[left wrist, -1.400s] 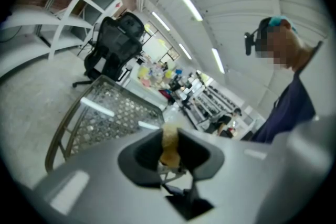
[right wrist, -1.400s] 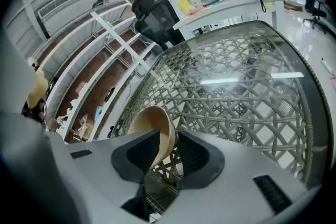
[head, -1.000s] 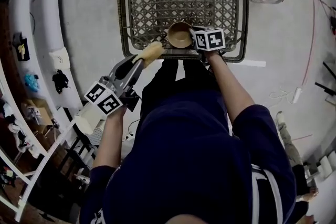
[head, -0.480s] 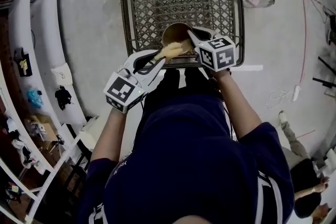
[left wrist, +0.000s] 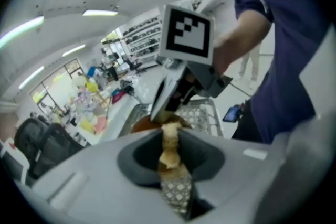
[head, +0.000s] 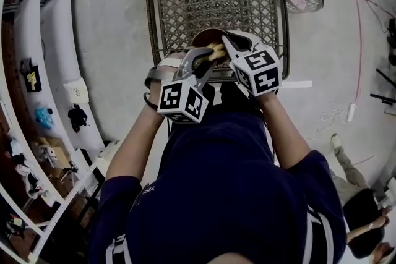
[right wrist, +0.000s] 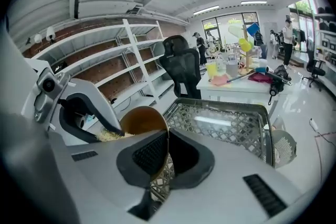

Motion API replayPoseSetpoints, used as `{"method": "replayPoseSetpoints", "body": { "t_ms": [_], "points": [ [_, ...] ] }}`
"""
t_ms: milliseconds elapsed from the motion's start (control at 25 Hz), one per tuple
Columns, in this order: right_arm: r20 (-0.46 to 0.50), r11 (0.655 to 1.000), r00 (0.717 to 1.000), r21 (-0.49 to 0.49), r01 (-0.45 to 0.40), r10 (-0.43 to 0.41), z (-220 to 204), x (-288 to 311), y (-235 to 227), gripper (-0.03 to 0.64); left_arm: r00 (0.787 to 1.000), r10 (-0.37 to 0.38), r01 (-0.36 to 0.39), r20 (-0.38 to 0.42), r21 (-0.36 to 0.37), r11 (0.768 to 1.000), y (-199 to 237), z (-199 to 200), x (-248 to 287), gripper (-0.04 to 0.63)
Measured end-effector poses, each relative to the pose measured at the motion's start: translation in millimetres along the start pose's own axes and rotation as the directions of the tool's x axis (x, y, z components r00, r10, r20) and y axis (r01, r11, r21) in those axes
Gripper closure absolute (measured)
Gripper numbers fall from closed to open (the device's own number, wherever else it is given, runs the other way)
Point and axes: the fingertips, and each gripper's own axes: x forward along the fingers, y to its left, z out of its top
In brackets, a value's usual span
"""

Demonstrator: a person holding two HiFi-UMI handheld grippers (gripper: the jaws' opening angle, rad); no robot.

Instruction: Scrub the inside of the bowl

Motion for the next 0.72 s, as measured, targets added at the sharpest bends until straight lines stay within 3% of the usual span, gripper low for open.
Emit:
{"method": "replayPoseSetpoints", "body": {
  "t_ms": [280,440,560,720],
  "points": [
    [0.026,1.000,1.000,0.016,0.006,-0.006,3,-7,-13,0.601,0.980,0.163,-0.150,-0.113,0.113,0.982,35,-5,-11,0.520],
    [0.040,1.000,0.999,0.003,0.018,-0.018,9,-8,-16,0.601,0.980,0.116,-0.101,-0.159,0.098,0.990,15,-7,-13,0.520],
    [0.040,1.000,0.999,-0.012,0.020,-0.019,11,-8,-16,0.601,0.990,0.046,-0.037,-0.134,0.075,0.997,-7,3,-1,0.520],
    [0.035,1.000,0.999,-0.005,0.011,-0.011,8,-11,-19,0.601,0.990,0.092,-0.084,-0.107,0.079,0.993,11,19,10,0.520]
  ]
}}
